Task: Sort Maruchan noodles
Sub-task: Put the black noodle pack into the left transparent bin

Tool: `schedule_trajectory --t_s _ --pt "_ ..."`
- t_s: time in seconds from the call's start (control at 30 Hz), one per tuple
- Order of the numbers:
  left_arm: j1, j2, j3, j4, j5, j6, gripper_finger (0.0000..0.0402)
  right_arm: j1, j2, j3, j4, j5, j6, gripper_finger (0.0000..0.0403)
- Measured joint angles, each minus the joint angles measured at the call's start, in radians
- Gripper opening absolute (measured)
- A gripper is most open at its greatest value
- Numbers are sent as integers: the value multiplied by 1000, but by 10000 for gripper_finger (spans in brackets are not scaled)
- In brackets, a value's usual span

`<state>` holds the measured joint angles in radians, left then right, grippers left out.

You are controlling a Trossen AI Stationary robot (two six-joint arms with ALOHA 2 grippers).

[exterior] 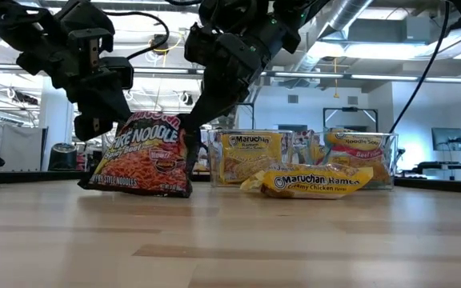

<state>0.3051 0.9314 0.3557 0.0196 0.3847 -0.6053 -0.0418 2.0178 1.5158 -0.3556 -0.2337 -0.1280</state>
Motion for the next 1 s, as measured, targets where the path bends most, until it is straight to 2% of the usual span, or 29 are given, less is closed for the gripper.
schedule_trajectory --t_s 0.2,0.47,0.57,0.83,1.0 --pt "0 0 0 0 5 -11 16 5 0 0 -5 8 0 4" --pt "0 0 0 20 20 -14 92 0 0 0 -10 26 15 4" --pt "0 0 0 48 26 10 109 0 0 2 -4 27 16 4" --pt "56 0 0 110 27 18 108 -12 0 89 -55 53 15 4" --pt "109 -2 47 107 55 54 99 -34 -1 123 -83 71 14 4"
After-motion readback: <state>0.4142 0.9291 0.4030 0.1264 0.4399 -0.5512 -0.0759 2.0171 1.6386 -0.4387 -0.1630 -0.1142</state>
